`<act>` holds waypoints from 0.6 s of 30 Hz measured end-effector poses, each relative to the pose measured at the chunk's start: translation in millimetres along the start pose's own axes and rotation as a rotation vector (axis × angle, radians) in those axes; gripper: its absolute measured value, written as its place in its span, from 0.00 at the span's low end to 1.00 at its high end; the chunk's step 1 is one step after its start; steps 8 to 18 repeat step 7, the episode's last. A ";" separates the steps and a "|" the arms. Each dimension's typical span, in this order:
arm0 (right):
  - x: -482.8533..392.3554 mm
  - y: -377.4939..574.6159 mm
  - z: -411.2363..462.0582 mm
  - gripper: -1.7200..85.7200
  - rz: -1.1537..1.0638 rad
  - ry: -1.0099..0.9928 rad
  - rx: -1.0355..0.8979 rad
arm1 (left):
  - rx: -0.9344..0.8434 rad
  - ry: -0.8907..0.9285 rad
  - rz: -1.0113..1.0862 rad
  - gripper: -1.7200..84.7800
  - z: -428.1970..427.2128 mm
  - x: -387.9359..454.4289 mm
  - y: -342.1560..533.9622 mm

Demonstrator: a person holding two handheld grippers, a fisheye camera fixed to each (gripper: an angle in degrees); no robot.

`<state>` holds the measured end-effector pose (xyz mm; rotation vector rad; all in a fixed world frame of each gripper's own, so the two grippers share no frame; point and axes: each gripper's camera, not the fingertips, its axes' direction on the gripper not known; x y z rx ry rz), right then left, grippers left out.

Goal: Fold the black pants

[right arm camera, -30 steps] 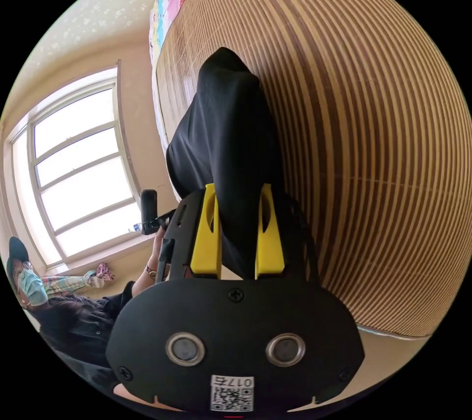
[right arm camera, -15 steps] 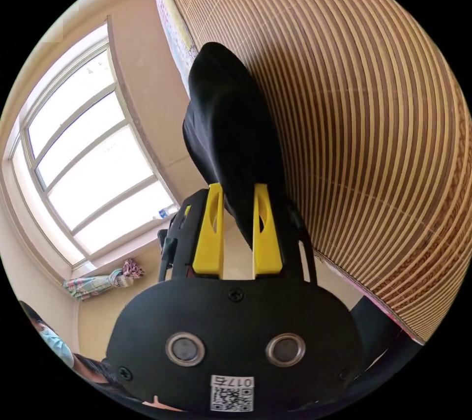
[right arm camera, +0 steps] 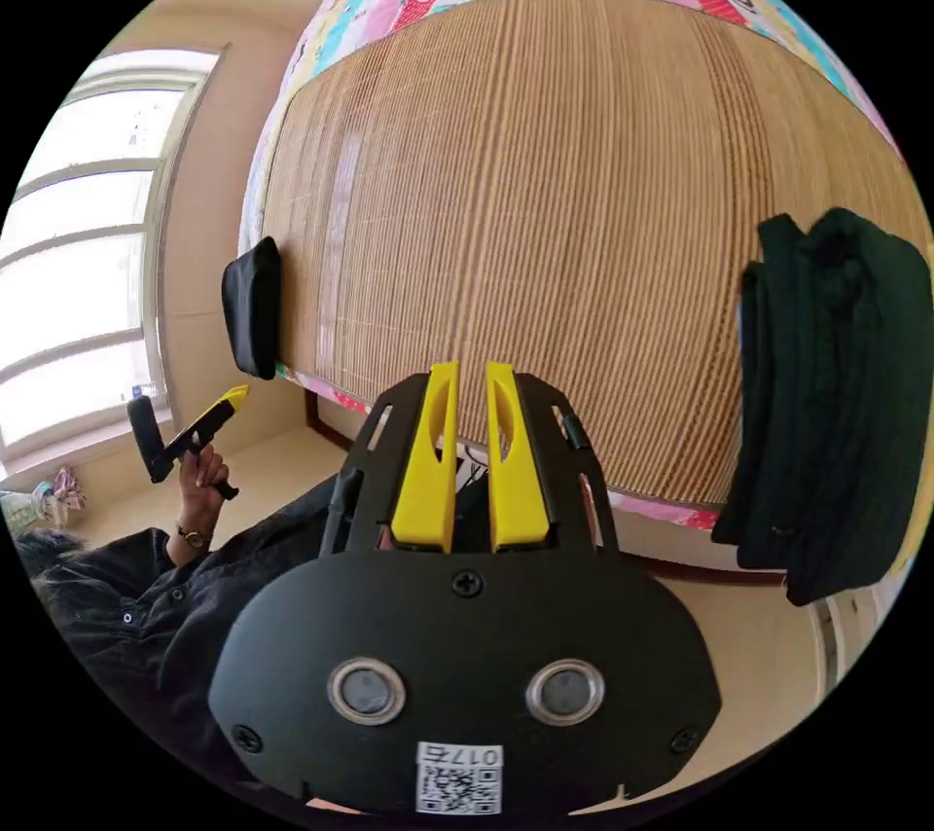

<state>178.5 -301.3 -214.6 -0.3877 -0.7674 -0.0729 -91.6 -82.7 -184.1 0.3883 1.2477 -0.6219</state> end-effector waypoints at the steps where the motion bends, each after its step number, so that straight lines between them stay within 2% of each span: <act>1: 35.8 24.7 -39.4 0.08 0.069 0.038 0.099 | 0.002 0.020 0.026 0.10 4.4 13.7 -0.2; 5: 140.0 121.9 -143.0 0.11 0.345 0.174 0.419 | -0.032 0.072 0.124 0.10 43.6 91.6 3.0; 7: 173.2 153.9 -161.5 0.13 0.426 0.163 0.491 | -0.047 0.066 0.151 0.10 60.4 118.3 8.3; 18: 173.2 153.9 -161.5 0.13 0.426 0.163 0.491 | -0.047 0.066 0.151 0.10 60.4 118.3 8.3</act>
